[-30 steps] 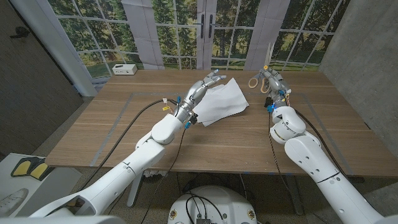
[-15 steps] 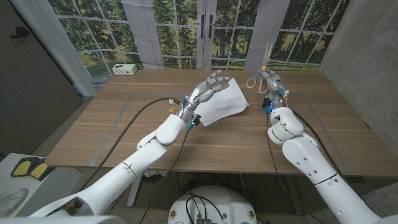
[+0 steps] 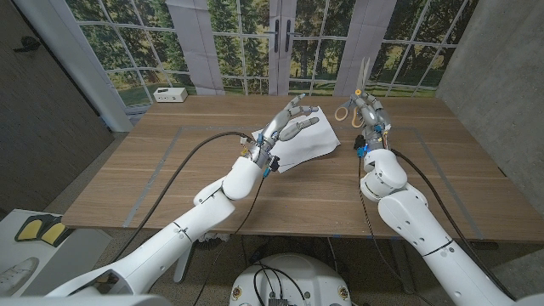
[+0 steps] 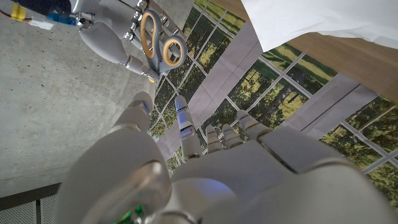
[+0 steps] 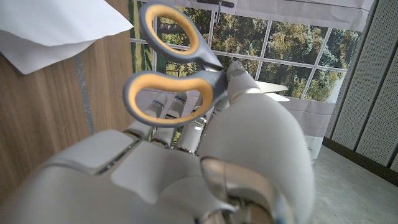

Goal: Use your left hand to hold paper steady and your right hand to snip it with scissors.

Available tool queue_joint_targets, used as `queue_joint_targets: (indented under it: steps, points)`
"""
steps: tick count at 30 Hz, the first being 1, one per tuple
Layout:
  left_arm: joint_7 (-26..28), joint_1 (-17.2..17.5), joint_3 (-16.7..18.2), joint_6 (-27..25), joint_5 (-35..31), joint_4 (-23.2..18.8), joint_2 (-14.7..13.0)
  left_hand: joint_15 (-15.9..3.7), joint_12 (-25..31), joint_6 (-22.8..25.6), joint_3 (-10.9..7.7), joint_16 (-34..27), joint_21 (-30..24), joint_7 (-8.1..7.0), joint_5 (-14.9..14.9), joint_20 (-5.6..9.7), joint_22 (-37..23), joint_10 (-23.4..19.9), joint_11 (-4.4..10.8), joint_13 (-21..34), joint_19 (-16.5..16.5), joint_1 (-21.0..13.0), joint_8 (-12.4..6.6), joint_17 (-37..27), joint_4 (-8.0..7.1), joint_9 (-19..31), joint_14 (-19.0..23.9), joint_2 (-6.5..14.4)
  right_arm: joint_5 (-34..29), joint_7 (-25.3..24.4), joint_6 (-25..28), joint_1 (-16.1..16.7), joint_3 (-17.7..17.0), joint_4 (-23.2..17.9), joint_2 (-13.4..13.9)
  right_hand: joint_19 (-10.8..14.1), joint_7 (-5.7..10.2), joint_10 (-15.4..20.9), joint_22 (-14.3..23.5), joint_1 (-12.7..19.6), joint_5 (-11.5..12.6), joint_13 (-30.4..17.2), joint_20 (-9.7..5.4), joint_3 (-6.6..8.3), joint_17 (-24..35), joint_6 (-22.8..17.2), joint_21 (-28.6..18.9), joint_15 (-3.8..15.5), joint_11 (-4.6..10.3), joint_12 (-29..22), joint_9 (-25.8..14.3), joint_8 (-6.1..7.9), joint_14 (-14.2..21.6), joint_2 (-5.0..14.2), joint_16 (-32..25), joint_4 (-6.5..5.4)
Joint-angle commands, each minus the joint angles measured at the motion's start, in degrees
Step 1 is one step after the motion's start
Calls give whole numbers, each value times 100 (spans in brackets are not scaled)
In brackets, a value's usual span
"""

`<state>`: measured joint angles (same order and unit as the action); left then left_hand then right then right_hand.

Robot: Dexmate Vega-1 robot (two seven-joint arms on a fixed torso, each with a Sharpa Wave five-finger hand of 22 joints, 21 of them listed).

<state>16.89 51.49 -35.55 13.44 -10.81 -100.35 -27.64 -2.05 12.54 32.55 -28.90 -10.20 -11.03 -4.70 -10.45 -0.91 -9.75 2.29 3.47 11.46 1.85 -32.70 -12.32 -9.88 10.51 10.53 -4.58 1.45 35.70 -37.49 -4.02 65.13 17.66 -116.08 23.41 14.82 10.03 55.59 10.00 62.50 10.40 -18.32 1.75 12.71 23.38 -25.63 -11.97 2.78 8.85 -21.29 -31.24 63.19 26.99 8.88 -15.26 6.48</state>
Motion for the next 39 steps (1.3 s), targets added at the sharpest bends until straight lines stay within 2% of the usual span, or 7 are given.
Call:
queue_joint_targets:
  steps: [1,7,9,16,18,21,39]
  points:
    - [245,-3,-99,-201,-266,-75,76,-238,16,-31,-35,-39,-21,2,-20,39,-10,-27,31,2,44,-91,5,0,-9,23,12,-15,-793,-215,-157,13,157,93,-141,3,7,94,14,140,34,-12,-10,69,6,32,5,1021,98,13,-4,40,-25,198,5,-91]
    - [269,-27,-132,-181,-266,-37,87,-247,6,-56,10,-34,-17,-10,-10,55,-11,-4,36,3,52,-96,33,0,-41,22,11,-64,-859,-158,-195,22,177,118,-228,-7,-8,59,15,149,39,3,-16,81,5,61,13,1030,89,35,17,55,-31,205,9,-97]
    - [257,-35,-140,-157,-236,-14,91,-244,-19,-180,50,-27,-11,-72,-6,56,-12,64,46,3,54,-109,100,-2,-67,21,1,-100,-878,-132,-191,22,187,114,-238,-7,13,25,15,139,44,14,-19,88,-4,101,15,1021,82,55,28,52,-23,210,15,-113]
    - [229,-79,-197,-203,-242,27,113,-230,-20,-115,77,-21,-7,-45,-7,53,-13,72,41,3,56,-130,83,-2,-83,21,-11,-119,-784,24,-157,33,204,82,-262,-7,25,5,14,142,52,31,-5,106,-15,132,19,1028,89,74,47,63,-8,209,21,-123]
    - [156,-76,-206,-322,-187,-18,116,-215,-36,-226,105,-10,-1,-136,-9,52,-14,121,115,3,51,-159,135,-3,-97,20,-44,-130,-822,51,-116,23,215,65,-225,-5,21,4,14,141,53,34,5,106,-18,142,19,1024,96,76,52,64,-12,203,25,-124]
    - [93,-112,-236,-409,-180,-32,109,-195,-56,-292,129,6,16,-165,-9,44,-15,183,111,3,9,-170,160,-4,-111,20,-100,-138,-777,101,-121,26,217,51,-241,-12,31,-3,14,144,55,31,19,107,-21,140,23,1028,106,78,60,73,-22,197,32,-124]
    - [-53,-123,-387,-416,17,12,155,-190,-29,-80,170,-16,6,-44,-13,40,-17,148,68,2,31,-240,88,-3,-132,23,-76,-111,-710,223,-123,25,291,-10,-288,-17,70,4,13,133,59,19,35,102,-22,135,33,1029,112,73,119,122,-60,187,41,-145]
